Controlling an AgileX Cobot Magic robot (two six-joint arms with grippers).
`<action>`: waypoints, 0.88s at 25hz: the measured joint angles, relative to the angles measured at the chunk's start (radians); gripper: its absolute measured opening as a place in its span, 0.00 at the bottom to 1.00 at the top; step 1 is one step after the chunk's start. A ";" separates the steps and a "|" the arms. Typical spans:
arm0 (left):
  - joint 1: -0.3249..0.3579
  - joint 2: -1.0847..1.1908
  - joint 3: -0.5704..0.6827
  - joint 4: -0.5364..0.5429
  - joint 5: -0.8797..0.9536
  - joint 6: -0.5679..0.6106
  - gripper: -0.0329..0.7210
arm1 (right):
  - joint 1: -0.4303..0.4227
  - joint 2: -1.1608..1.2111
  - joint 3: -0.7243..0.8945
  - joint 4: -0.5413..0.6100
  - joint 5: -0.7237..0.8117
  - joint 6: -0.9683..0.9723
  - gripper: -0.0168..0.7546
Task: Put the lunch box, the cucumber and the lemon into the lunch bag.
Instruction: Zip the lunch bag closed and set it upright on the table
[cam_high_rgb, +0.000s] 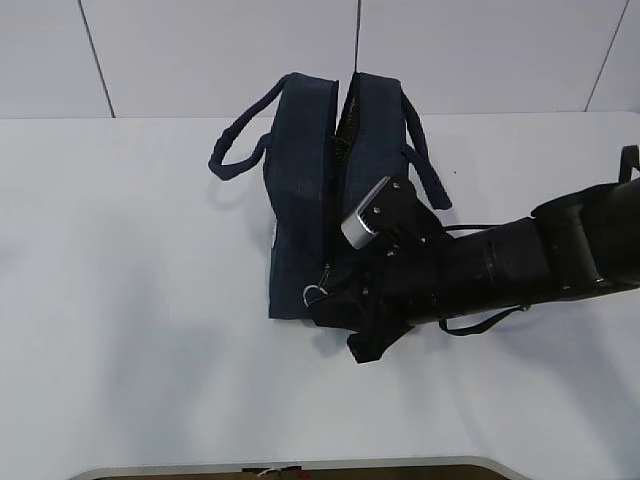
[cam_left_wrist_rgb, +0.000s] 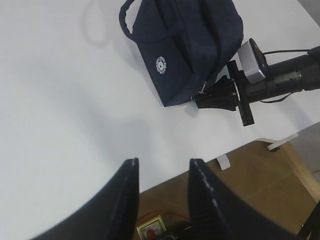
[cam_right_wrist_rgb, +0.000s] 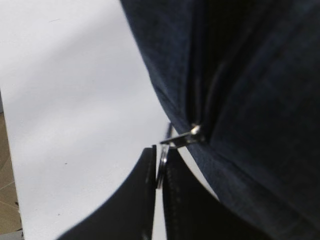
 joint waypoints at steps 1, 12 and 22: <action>0.000 0.000 0.000 0.000 0.000 0.000 0.36 | 0.000 0.000 0.000 0.000 0.000 0.009 0.06; 0.000 0.000 0.000 0.000 0.000 -0.002 0.36 | 0.000 -0.011 0.000 -0.042 -0.014 0.200 0.03; 0.000 0.000 0.000 -0.002 0.000 -0.002 0.36 | 0.000 -0.108 0.000 -0.170 -0.039 0.362 0.03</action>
